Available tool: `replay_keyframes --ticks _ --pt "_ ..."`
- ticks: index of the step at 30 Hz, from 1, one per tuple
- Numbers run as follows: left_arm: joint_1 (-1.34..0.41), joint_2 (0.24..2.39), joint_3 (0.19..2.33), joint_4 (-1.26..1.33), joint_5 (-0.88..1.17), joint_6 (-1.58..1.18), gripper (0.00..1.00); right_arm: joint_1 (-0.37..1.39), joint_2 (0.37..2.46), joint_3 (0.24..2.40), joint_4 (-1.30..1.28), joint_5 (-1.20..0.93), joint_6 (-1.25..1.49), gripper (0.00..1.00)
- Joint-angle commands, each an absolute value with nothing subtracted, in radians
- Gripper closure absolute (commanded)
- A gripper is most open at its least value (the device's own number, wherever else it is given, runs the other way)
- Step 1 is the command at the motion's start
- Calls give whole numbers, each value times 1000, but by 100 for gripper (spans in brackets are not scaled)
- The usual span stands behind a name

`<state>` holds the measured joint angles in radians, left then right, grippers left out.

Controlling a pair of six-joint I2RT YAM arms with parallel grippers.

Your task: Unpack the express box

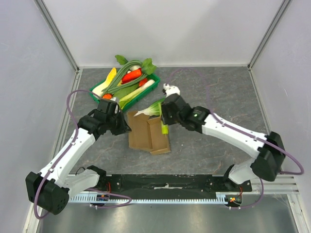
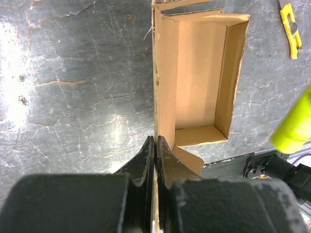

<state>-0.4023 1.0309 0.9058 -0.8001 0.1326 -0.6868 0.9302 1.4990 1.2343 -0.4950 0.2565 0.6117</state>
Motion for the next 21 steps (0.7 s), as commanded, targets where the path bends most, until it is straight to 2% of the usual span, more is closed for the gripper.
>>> replay_keyframes --ticks 1,6,10,21 --pt "-400 1064 974 -753 114 -623 92 841 1399 1203 -535 304 617 65" --pt "-400 1088 1012 -747 133 -607 82 738 1373 1079 -541 293 581 65" --pt "-400 1088 1019 -746 146 -600 68 689 1413 980 -514 285 561 65" --pt "-400 1069 1011 -718 212 -581 57 658 1603 931 -397 252 540 64"
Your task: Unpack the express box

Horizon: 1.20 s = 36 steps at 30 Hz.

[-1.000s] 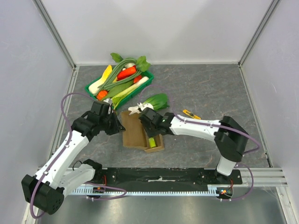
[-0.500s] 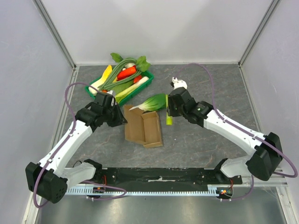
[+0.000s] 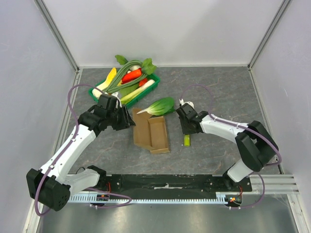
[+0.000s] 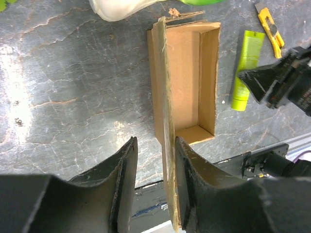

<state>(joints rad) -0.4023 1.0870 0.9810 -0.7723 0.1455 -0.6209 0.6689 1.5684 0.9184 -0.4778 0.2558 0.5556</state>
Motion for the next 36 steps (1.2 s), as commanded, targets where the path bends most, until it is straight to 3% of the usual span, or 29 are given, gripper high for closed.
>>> replay_keyframes --ticks 1,9,14,17,21,25,36 --pt "-400 1071 1018 -713 231 -584 55 658 1617 934 -399 252 538 63" --pt "-400 1059 1043 -673 311 -609 43 657 1568 939 -409 256 554 42" --pt "-400 1002 1081 -673 315 -589 24 653 1412 956 -468 290 571 16" --pt "-400 941 1086 -673 311 -575 18 652 1287 977 -520 331 575 9" --pt "-400 849 1088 -667 360 -532 7 652 1093 1009 -603 448 568 4" --pt "-400 743 1136 -744 273 -488 5 652 864 1086 -653 546 496 2" --pt "-400 454 1307 -1034 3 -456 0 652 608 1370 -877 673 410 2"
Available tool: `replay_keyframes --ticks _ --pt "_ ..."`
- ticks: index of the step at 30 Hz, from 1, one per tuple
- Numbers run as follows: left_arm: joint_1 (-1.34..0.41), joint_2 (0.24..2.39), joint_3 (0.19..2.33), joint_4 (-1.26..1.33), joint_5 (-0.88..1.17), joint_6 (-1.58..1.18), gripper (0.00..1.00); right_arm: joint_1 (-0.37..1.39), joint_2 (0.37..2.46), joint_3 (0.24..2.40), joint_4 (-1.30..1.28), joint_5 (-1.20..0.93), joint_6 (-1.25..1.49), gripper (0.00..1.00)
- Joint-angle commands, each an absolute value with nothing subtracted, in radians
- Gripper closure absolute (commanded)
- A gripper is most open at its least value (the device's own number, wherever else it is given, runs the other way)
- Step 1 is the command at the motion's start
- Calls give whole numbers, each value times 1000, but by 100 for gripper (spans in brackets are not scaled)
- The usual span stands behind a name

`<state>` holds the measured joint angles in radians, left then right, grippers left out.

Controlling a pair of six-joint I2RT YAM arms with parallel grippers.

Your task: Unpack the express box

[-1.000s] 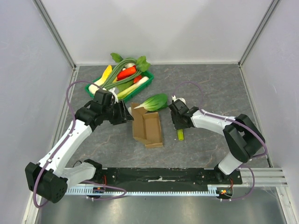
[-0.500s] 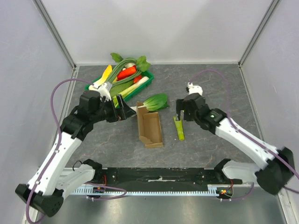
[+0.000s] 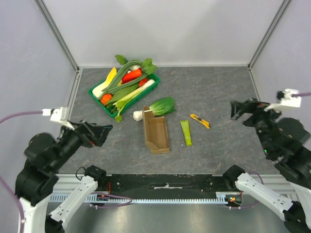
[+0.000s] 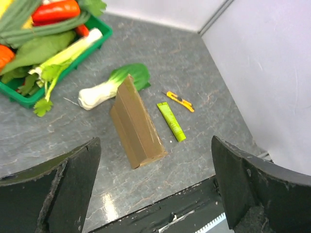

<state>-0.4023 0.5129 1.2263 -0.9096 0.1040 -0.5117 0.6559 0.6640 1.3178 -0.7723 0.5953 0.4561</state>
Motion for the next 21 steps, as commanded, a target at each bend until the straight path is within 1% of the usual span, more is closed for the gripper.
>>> replay_keyframes --ticks 1,9,21 --pt "-402 443 1321 -1048 -30 -446 0 652 601 1379 -879 660 390 2" --pt "-402 428 1408 -1103 -77 -379 0 650 603 1430 -894 643 393 2" --pt "-402 442 1396 -1082 -77 -324 0 652 604 1437 -903 681 419 2"
